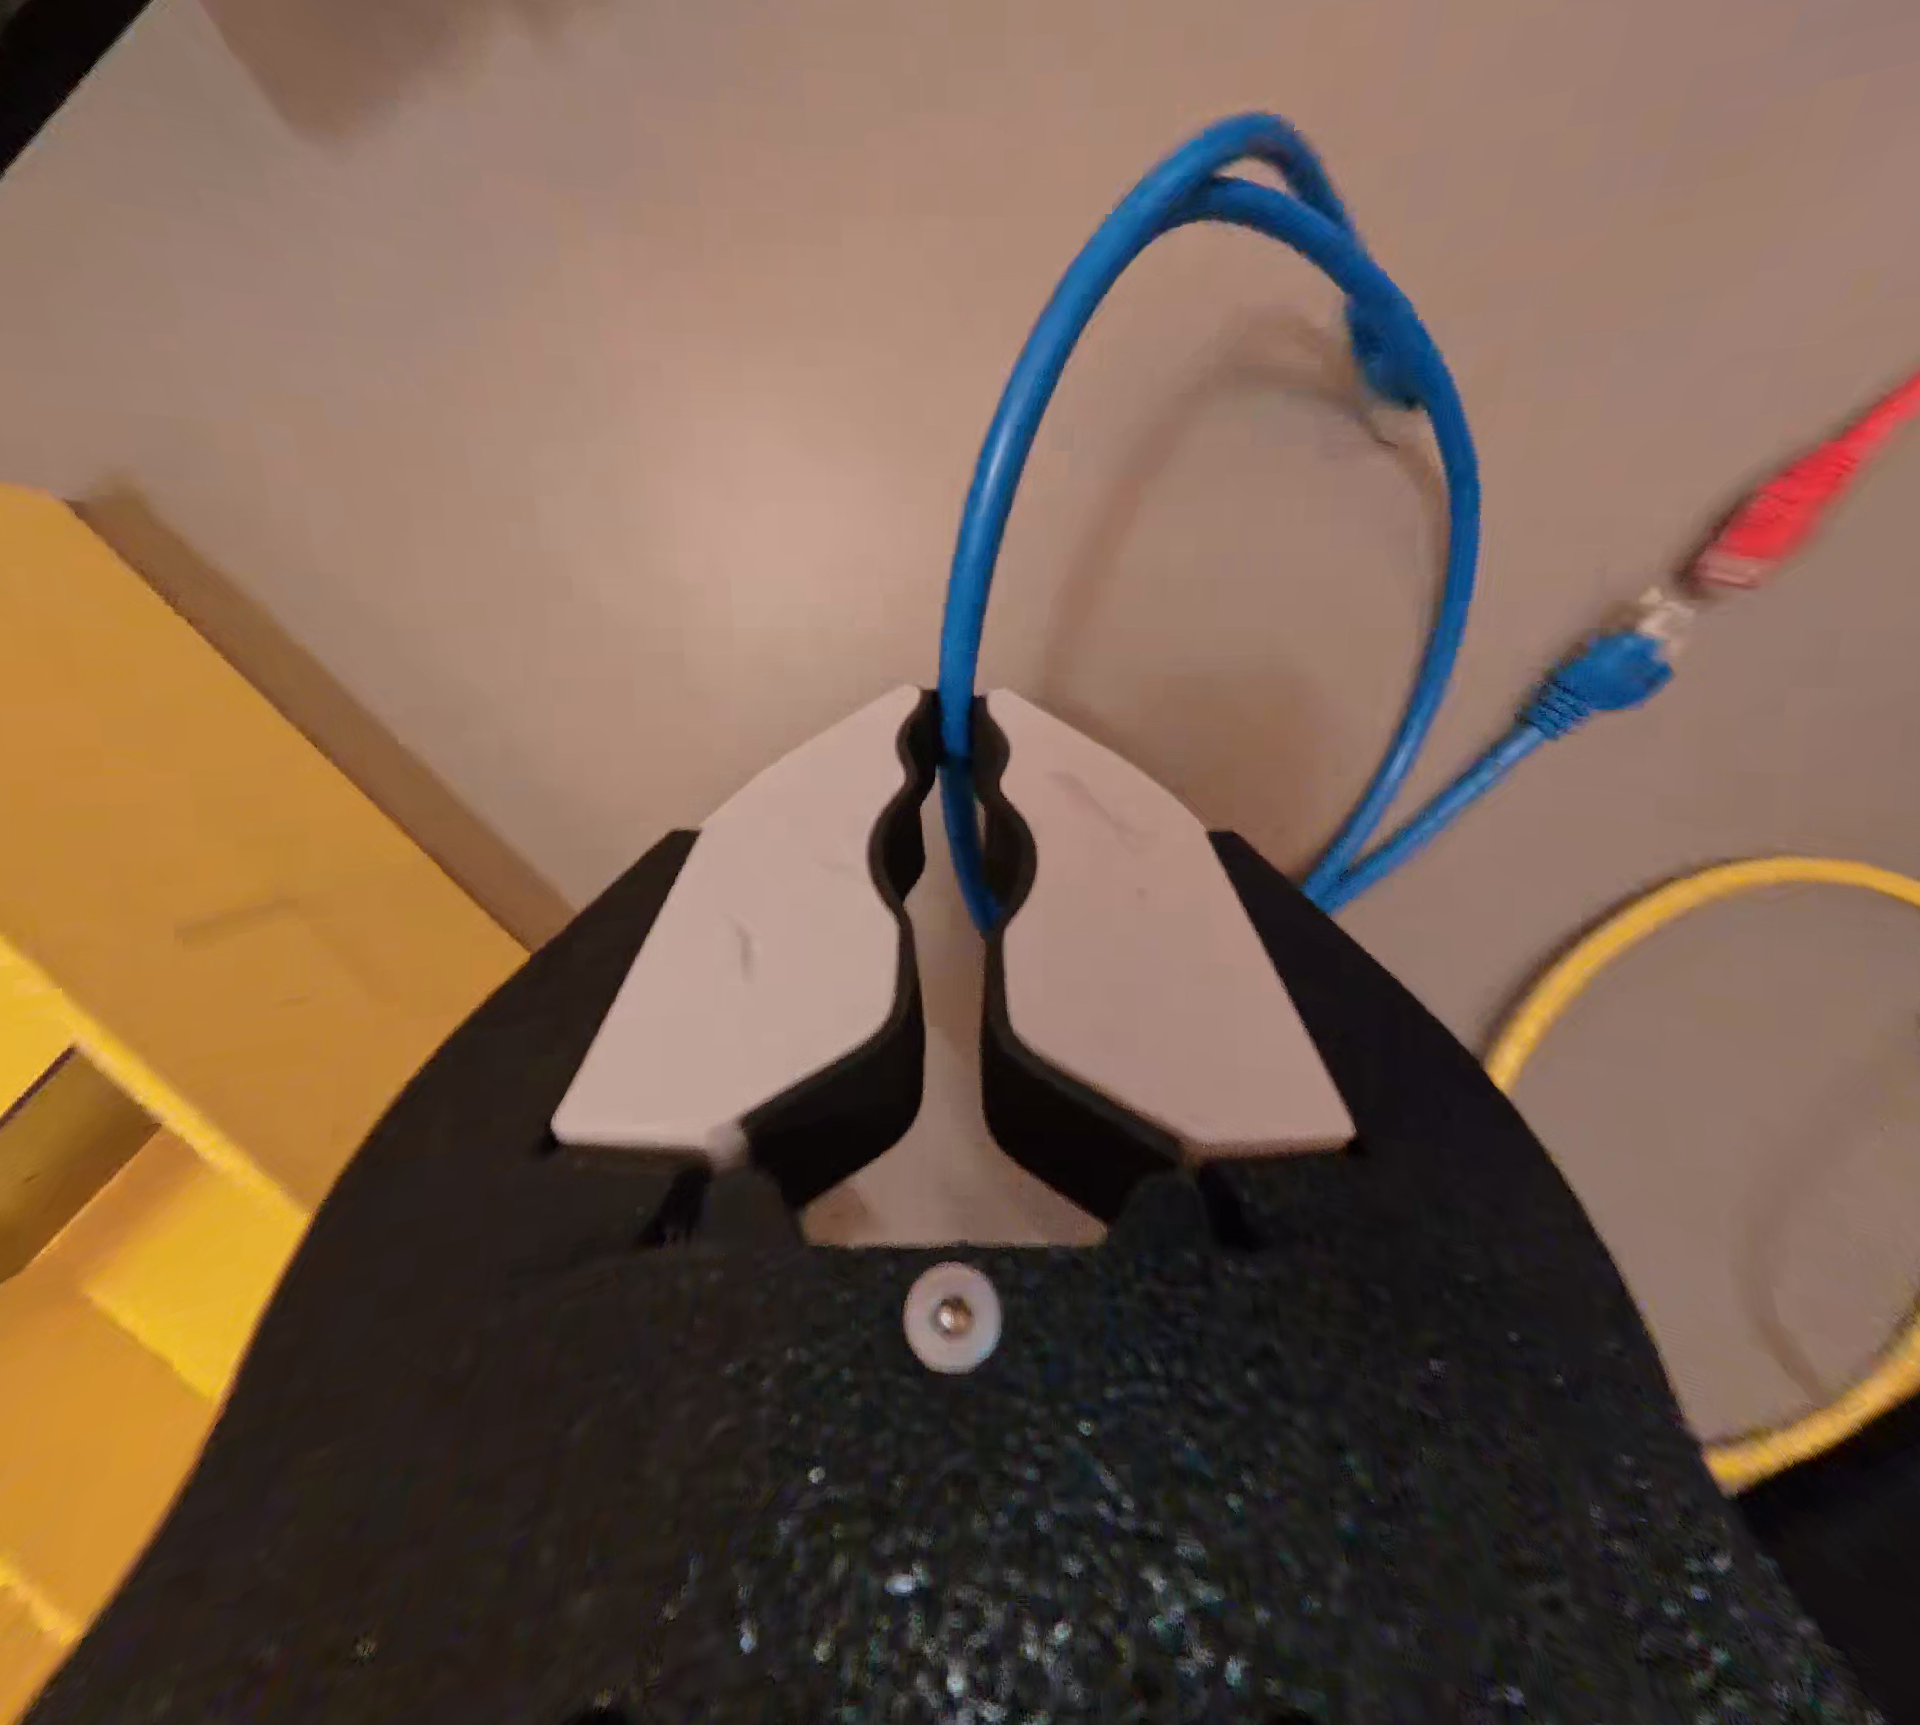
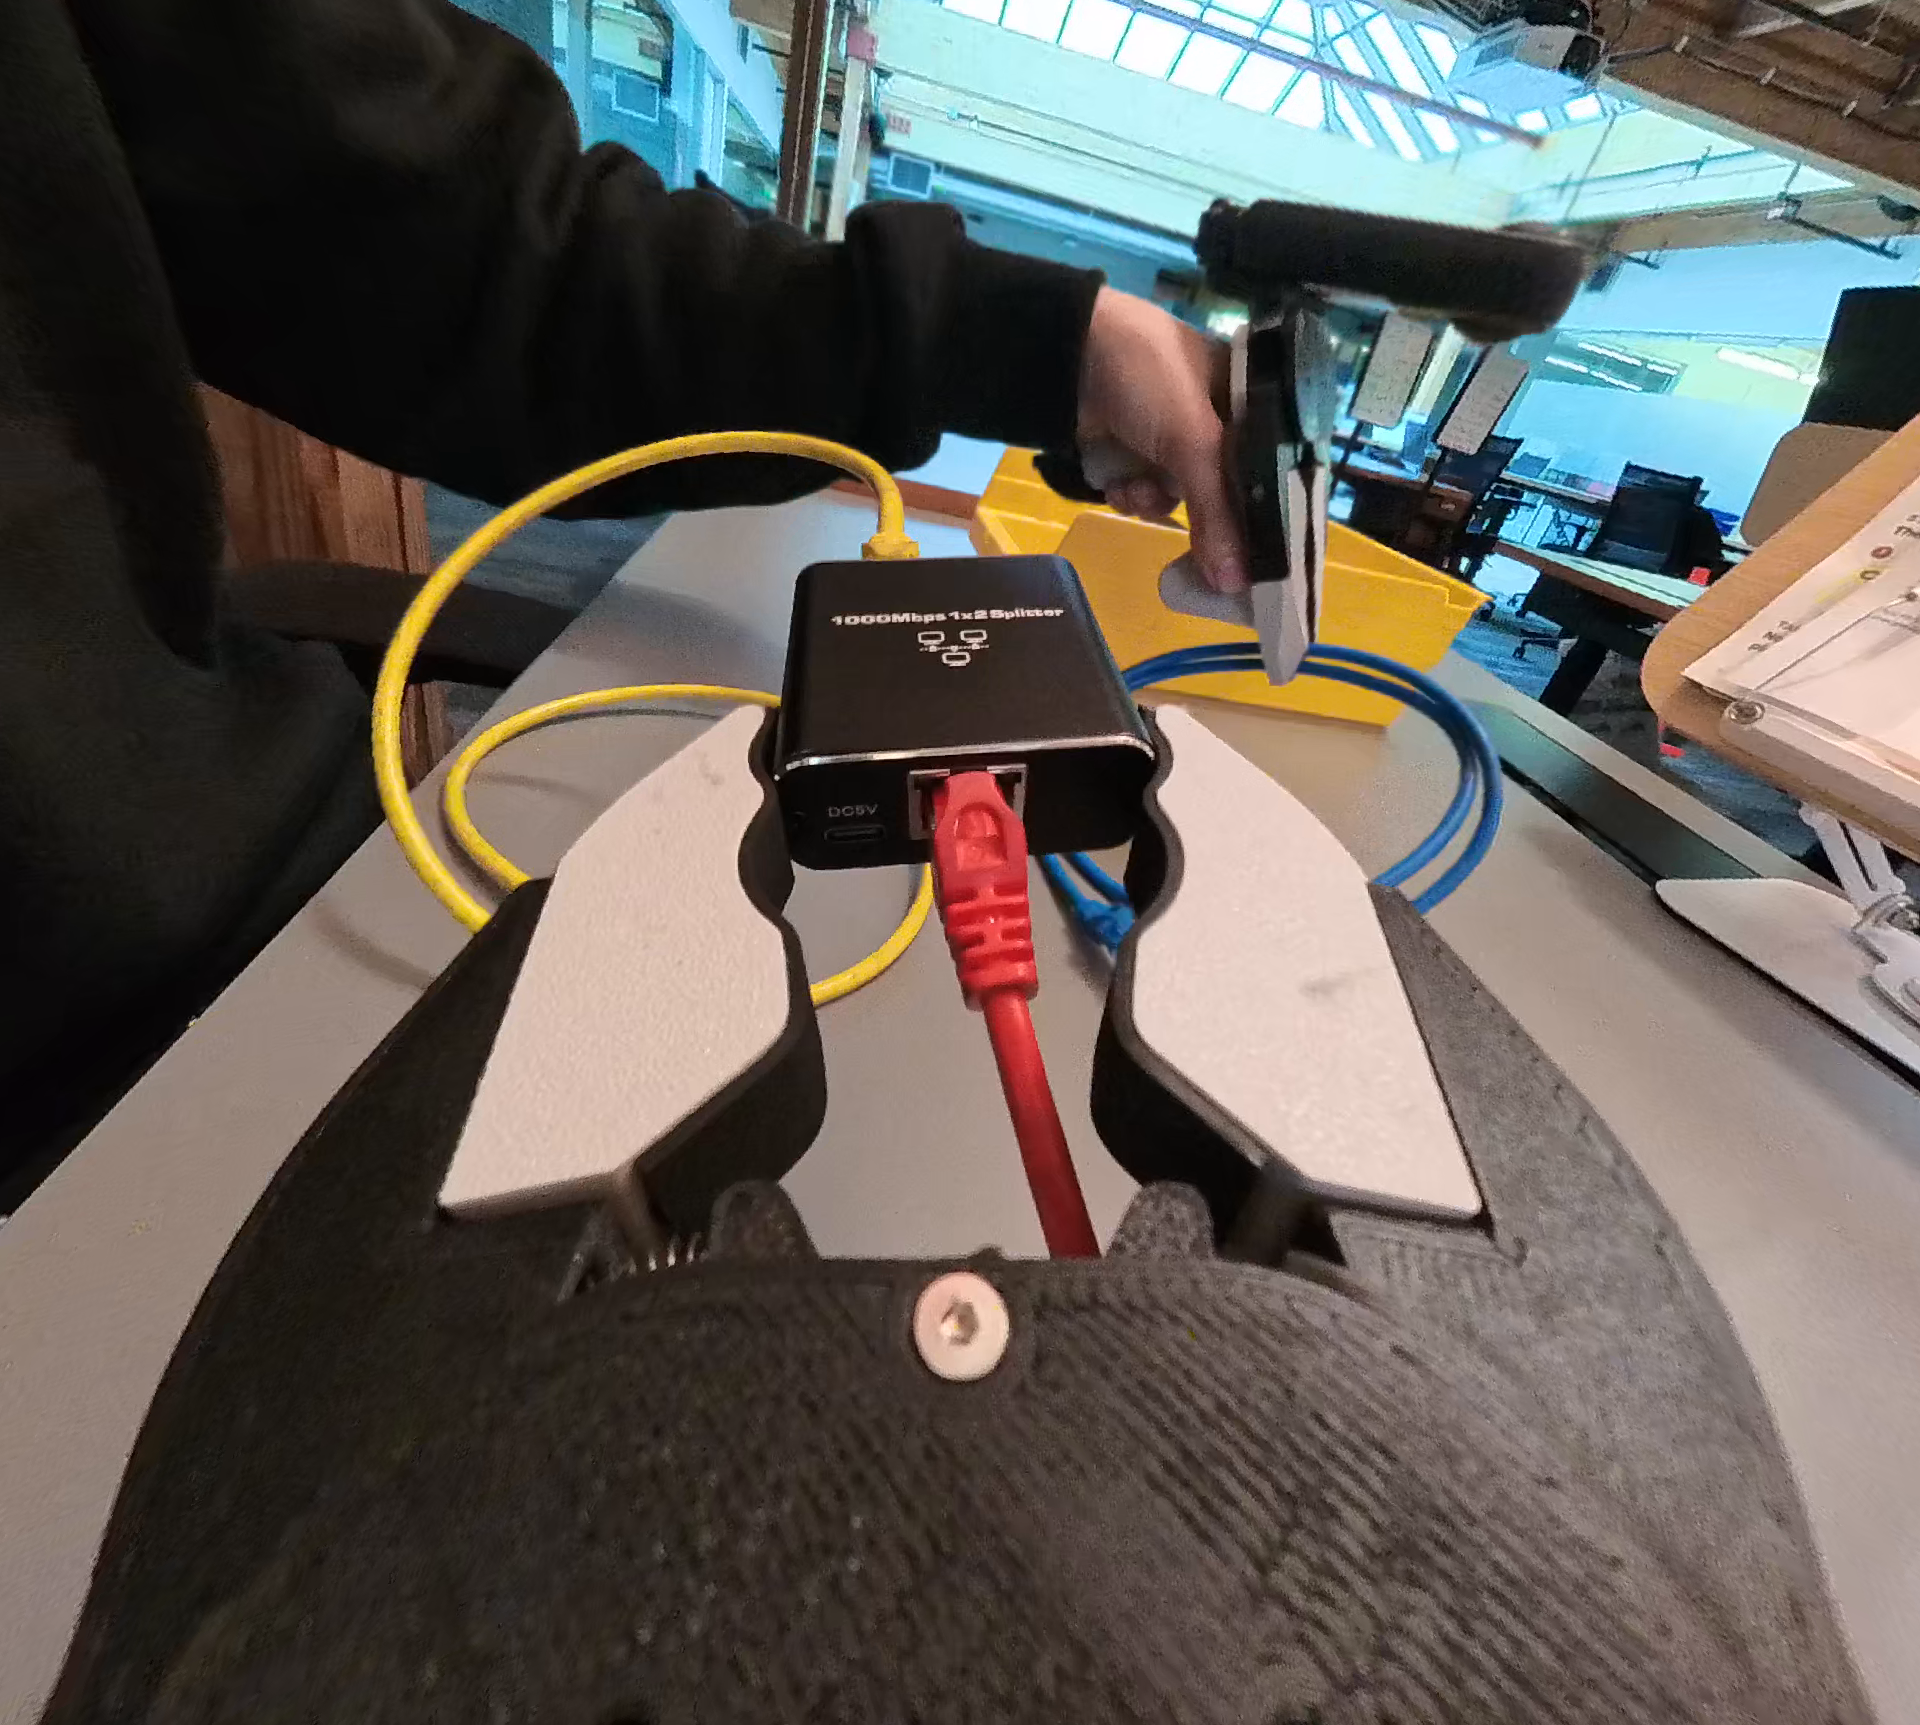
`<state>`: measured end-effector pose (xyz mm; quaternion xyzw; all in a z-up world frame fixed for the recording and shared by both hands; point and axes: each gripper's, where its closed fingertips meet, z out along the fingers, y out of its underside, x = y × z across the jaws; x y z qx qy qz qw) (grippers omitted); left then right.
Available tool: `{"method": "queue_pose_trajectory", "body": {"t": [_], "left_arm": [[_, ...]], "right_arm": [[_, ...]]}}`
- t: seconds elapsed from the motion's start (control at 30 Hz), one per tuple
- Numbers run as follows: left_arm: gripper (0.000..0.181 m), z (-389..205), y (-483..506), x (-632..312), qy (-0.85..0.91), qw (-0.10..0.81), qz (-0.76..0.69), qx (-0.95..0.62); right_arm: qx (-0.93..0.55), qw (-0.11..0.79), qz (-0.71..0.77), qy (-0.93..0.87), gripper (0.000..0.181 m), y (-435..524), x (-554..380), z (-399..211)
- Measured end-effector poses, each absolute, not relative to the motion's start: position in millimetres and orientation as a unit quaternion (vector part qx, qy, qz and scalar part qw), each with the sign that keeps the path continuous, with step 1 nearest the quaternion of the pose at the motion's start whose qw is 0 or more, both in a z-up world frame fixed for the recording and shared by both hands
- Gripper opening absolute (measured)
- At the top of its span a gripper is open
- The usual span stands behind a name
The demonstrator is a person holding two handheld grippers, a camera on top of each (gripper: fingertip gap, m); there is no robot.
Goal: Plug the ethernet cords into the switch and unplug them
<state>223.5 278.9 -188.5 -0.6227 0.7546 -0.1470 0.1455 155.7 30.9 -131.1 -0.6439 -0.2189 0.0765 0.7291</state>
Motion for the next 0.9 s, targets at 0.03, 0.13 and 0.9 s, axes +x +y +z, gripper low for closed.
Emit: {"method": "queue_pose_trajectory", "body": {"t": [0.03,0.13,0.9], "left_arm": [[0.005,-195,281,226,0.753,0.148,-0.141,-0.626],[0.006,-209,296,223,0.765,0.168,-0.084,-0.616],[0.038,-222,158,216,0.963,0.005,-0.202,-0.178]], "right_arm": [[-0.646,0.727,0.073,-0.218,0.063,31,157,-132],[-0.650,0.725,0.071,-0.218,0.063,32,158,-133],[-0.667,0.708,0.068,-0.224,0.063,34,158,-142]]}}
